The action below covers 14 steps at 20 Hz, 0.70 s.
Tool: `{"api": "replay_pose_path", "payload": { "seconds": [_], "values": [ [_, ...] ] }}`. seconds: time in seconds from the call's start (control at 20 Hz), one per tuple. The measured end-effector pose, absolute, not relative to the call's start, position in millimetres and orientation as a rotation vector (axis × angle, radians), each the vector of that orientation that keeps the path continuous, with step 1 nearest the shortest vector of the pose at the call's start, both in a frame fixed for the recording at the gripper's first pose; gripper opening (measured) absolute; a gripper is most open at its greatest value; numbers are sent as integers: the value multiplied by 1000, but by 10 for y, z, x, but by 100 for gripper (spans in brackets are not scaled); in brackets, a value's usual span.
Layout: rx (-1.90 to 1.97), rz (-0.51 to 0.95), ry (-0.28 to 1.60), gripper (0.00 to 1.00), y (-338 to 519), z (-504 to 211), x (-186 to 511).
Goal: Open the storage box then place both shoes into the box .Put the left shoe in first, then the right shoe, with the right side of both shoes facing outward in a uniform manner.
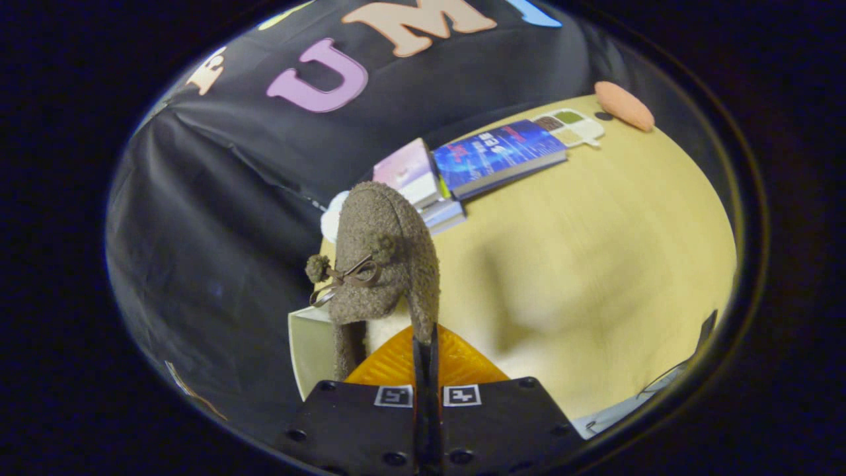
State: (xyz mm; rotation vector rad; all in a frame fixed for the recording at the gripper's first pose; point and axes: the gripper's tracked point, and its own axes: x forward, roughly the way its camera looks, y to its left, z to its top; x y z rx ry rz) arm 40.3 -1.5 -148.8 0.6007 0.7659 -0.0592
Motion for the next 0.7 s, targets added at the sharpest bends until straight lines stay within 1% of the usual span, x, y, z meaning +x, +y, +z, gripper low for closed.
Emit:
{"api": "replay_pose_path", "payload": {
  "seconds": [0.15, 0.35, 0.5, 0.7],
  "values": [
    [583, 31, 762, 3, 378, -1269, 492],
    [551, 125, 820, 3, 864, -1319, 444],
    [512, 156, 884, 3, 1098, -1541, 347],
    [472, 151, 936, 3, 1234, -1752, 248]
  ]
}}
